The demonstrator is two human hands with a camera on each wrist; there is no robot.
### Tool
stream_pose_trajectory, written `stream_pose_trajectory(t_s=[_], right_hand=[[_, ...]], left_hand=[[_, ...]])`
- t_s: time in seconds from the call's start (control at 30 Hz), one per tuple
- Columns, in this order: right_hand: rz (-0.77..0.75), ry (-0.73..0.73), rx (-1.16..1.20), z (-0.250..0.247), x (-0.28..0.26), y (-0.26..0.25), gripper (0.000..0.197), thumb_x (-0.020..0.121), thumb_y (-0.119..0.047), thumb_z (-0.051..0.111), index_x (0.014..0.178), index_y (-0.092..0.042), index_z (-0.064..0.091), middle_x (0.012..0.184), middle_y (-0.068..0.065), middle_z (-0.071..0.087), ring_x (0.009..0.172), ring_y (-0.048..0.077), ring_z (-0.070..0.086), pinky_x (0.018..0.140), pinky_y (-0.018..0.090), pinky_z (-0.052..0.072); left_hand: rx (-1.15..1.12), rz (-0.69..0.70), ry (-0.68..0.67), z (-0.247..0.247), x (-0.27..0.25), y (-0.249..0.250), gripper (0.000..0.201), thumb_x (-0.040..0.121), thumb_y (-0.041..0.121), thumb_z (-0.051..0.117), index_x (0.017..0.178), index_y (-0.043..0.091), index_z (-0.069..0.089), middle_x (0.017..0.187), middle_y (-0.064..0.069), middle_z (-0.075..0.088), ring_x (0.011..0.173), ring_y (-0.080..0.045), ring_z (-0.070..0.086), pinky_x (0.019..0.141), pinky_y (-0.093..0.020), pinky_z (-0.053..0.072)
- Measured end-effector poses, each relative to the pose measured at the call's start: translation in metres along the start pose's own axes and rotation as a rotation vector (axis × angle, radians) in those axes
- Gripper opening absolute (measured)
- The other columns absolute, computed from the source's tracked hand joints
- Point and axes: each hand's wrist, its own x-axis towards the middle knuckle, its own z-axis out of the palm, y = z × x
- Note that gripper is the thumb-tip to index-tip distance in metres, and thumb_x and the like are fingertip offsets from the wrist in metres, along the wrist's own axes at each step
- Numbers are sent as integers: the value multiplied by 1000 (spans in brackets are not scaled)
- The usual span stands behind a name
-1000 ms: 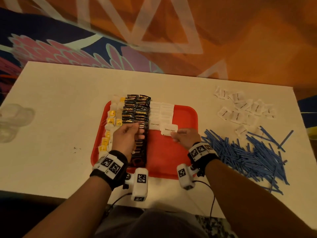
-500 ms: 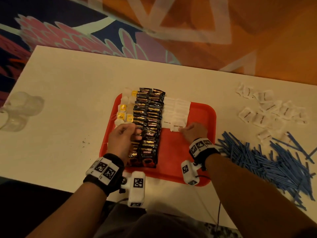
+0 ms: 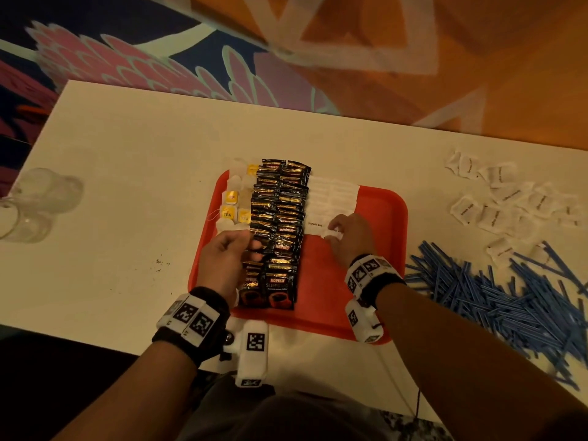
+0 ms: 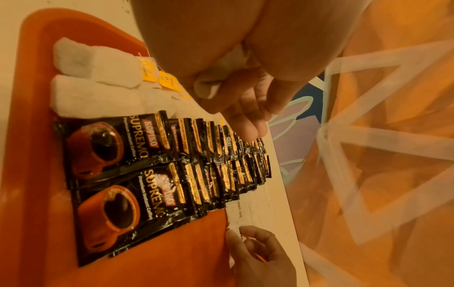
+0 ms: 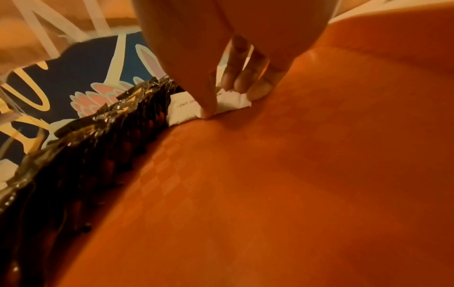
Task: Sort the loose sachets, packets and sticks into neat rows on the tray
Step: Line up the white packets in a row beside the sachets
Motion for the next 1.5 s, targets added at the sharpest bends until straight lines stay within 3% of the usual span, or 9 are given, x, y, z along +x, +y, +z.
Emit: stream_pose_trajectory(t_s=[0.27, 0.57, 0.67, 0.87, 0.97, 1.1, 1.33, 1.43, 1.5], right_hand=[[-56, 1, -8, -1, 3, -2, 20, 85, -12, 69, 102, -19, 60, 100, -4, 43, 107, 23, 50, 86, 26, 37], [67, -13, 41, -20, -4, -12, 46, 83, -22, 73, 123, -32, 54, 128, -1, 44, 127, 22, 37, 97, 30, 35], [62, 54, 164, -34, -18, -20, 37, 83, -24, 75, 114, -30, 56, 118, -3, 51, 117, 18, 48, 95, 29, 40], [-115, 27, 493, -74, -74, -71, 20, 75, -28, 83, 84, -22, 67, 75, -7, 65, 69, 3, 58, 61, 14, 45], [-168, -101, 383, -86, -94, -83, 26, 70, -33, 87, 88, -21, 71, 86, -3, 66, 71, 4, 57, 63, 16, 48], [-134, -44, 262, -91, -103, -72, 15, 80, -29, 80, 94, -24, 75, 95, -5, 59, 75, 3, 55, 65, 11, 39], [52, -13, 491, -101, -113, -56, 11, 85, -26, 75, 93, -22, 68, 86, -6, 66, 78, 5, 61, 70, 17, 48], [99, -29, 568, -103, -113, -52, 13, 82, -28, 78, 83, -28, 65, 90, 4, 72, 80, 17, 68, 76, 32, 55], [140, 12, 655, -104, -115, -51, 15, 81, -21, 80, 78, -26, 66, 81, 4, 71, 69, 13, 66, 68, 29, 54]], left_hand=[[12, -3, 13, -5, -3, -4, 12, 100, 20, 57, 93, 13, 64, 86, -4, 70, 61, -10, 60, 34, -17, 32], [-33, -50, -89, -1, -4, -4, 20, 103, 28, 52, 97, 13, 63, 80, -2, 71, 59, -10, 61, 38, -19, 33], [-103, -85, -152, 13, -6, 2, 27, 104, 33, 47, 99, 11, 62, 80, -3, 71, 58, -9, 61, 40, -18, 35], [-352, -207, -232, 54, -18, 17, 37, 104, 35, 46, 90, 4, 60, 75, -11, 66, 60, -17, 62, 52, -24, 53], [-383, -255, -281, 67, -27, 22, 40, 105, 38, 43, 92, 4, 61, 80, -14, 69, 74, -28, 69, 56, -31, 59], [-357, -254, -387, 77, -36, 23, 41, 105, 39, 41, 96, 4, 60, 76, -10, 69, 72, -25, 67, 59, -35, 55], [-187, -102, -582, 67, -47, 16, 21, 99, 8, 54, 117, 2, 64, 100, -10, 70, 86, -16, 69, 70, -25, 58], [-28, 14, -560, 61, -50, 12, 18, 94, 4, 61, 110, 4, 69, 94, -9, 74, 87, -18, 68, 70, -24, 55], [-31, 43, -484, 60, -55, 12, 12, 94, 6, 63, 102, 6, 71, 91, -7, 74, 82, -16, 68, 65, -22, 55]])
